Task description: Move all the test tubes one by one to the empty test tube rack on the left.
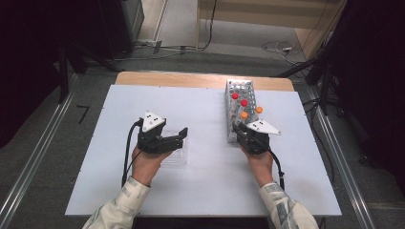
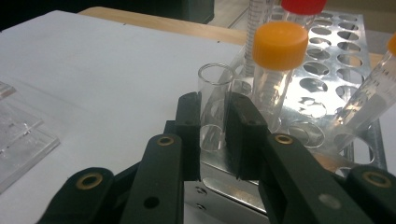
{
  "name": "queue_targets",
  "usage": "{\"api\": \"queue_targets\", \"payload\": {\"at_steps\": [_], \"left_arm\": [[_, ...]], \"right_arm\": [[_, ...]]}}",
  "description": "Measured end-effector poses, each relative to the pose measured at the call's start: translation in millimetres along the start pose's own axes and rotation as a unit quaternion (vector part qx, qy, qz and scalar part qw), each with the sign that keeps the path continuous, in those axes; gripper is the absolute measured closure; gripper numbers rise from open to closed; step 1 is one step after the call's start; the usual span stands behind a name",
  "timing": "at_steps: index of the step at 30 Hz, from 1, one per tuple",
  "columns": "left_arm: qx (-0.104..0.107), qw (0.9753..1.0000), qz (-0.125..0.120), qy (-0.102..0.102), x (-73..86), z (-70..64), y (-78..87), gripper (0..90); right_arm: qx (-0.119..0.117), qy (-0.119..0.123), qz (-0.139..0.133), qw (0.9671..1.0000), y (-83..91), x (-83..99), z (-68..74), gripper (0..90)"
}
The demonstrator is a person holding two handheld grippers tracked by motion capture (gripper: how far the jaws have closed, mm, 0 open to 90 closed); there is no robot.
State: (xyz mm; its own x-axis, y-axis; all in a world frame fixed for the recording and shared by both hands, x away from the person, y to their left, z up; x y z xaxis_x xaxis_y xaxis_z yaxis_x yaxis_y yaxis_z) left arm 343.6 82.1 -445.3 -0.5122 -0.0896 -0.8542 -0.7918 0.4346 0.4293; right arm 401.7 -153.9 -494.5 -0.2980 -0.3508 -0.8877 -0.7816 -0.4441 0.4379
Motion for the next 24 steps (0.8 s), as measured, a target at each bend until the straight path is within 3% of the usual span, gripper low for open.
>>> {"api": "queue_targets", "payload": {"at_steps": [24], "left_arm": [[-0.016, 0.9999, 0.000, 0.006, -1.8, 4.8, 0.6, 12.3]], "right_arm": [[0.004, 0.006, -0.050, 0.9987, 33.6, -38.2, -2.7, 73.5]]}}
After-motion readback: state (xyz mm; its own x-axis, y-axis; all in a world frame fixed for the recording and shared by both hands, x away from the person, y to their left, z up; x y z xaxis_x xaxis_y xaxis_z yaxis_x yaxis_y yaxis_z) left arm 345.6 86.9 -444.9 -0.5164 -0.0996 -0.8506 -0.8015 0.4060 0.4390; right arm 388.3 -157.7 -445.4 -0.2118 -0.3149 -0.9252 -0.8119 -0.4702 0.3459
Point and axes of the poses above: each handheld gripper's, and its own axes: y roughly backward along the jaws, x roughly out of its underside, z roughly to its left, the point moved 8 cm from there along -y, roughly forward along the jaws, and after that the axes turned 9 degrees about y, right-handed, at the moved point
